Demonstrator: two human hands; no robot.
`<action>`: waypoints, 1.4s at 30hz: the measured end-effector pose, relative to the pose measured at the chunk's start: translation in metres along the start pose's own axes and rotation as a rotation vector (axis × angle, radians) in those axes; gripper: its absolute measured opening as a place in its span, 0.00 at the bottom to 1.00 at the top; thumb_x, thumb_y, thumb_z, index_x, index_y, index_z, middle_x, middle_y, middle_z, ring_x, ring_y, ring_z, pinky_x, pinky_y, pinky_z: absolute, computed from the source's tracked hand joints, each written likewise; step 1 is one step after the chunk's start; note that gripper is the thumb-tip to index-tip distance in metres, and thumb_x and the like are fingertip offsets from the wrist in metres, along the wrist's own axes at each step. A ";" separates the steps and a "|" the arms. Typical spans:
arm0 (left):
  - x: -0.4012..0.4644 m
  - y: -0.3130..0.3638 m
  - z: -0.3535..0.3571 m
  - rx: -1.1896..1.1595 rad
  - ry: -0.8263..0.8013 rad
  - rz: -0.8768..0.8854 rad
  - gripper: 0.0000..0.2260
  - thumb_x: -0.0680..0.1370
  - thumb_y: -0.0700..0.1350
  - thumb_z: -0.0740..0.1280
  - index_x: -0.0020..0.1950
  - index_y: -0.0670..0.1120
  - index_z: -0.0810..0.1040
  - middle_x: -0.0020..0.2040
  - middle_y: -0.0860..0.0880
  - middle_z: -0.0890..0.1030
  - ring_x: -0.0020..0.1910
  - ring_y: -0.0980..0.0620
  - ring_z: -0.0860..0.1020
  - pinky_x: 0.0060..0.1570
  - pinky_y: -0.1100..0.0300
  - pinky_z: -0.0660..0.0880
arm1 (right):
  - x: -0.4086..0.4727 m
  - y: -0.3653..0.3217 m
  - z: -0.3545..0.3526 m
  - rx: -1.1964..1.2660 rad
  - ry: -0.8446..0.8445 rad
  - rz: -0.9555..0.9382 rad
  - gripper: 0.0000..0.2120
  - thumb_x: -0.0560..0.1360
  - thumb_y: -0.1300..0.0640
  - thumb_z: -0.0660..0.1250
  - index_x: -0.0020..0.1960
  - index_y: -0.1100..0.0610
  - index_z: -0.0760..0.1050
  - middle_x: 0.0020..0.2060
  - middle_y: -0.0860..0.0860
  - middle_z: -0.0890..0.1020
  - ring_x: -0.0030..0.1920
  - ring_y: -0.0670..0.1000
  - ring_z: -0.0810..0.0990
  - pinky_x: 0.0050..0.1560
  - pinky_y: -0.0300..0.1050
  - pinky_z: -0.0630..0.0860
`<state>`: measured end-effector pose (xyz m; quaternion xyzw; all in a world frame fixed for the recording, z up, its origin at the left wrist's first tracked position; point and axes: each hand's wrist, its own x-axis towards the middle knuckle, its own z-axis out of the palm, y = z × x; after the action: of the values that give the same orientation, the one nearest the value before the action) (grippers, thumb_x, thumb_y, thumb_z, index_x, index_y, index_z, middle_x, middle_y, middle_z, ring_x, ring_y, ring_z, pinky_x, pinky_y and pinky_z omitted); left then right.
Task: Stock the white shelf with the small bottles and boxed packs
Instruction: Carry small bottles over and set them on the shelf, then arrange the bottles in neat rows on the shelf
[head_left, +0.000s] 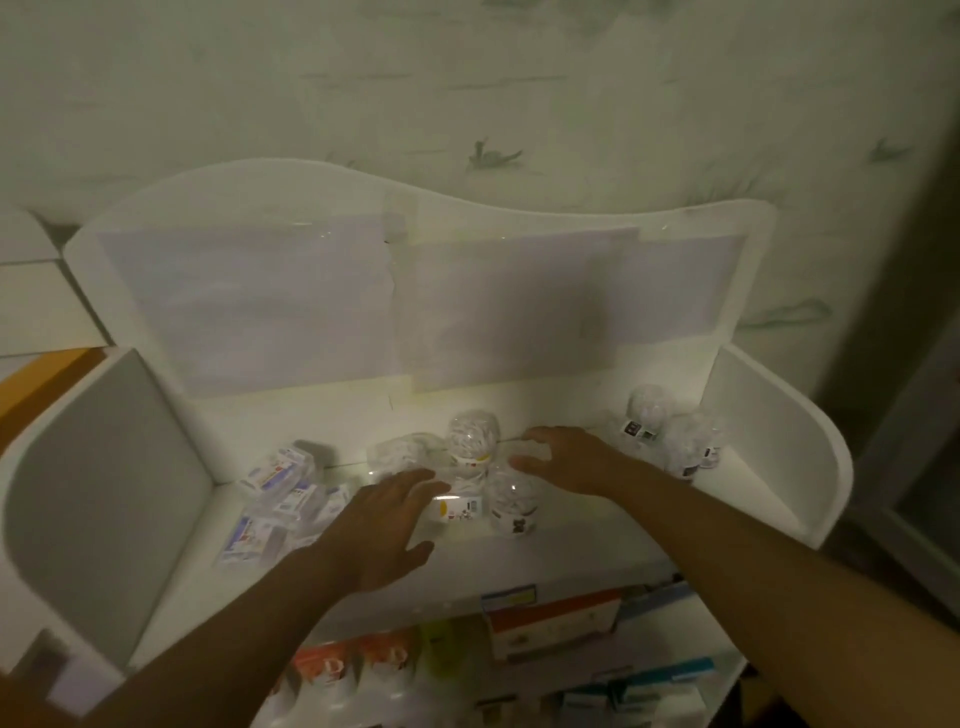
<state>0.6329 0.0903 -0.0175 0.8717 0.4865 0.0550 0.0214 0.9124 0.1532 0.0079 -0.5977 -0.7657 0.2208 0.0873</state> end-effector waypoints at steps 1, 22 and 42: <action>0.003 0.008 0.002 0.018 -0.006 0.032 0.30 0.76 0.58 0.63 0.76 0.55 0.58 0.78 0.50 0.58 0.75 0.48 0.59 0.71 0.51 0.61 | -0.003 0.000 0.003 0.027 -0.015 0.009 0.31 0.77 0.36 0.60 0.73 0.53 0.66 0.72 0.52 0.70 0.71 0.53 0.69 0.69 0.48 0.65; 0.073 -0.003 -0.040 -0.186 0.151 0.205 0.17 0.76 0.55 0.64 0.65 0.57 0.73 0.62 0.55 0.75 0.58 0.54 0.76 0.57 0.62 0.72 | -0.007 -0.019 -0.023 -0.088 0.114 0.065 0.29 0.76 0.35 0.60 0.71 0.49 0.69 0.70 0.53 0.73 0.68 0.55 0.71 0.69 0.53 0.68; 0.199 0.163 -0.019 0.080 -0.093 0.167 0.24 0.79 0.59 0.59 0.74 0.56 0.62 0.73 0.52 0.66 0.69 0.49 0.67 0.66 0.53 0.67 | -0.047 0.188 -0.114 -0.159 0.116 0.153 0.28 0.76 0.42 0.65 0.73 0.49 0.65 0.70 0.54 0.71 0.69 0.57 0.71 0.69 0.51 0.67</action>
<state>0.8720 0.1741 0.0309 0.9110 0.4124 -0.0034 0.0045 1.1351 0.1702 0.0320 -0.6713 -0.7265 0.1306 0.0668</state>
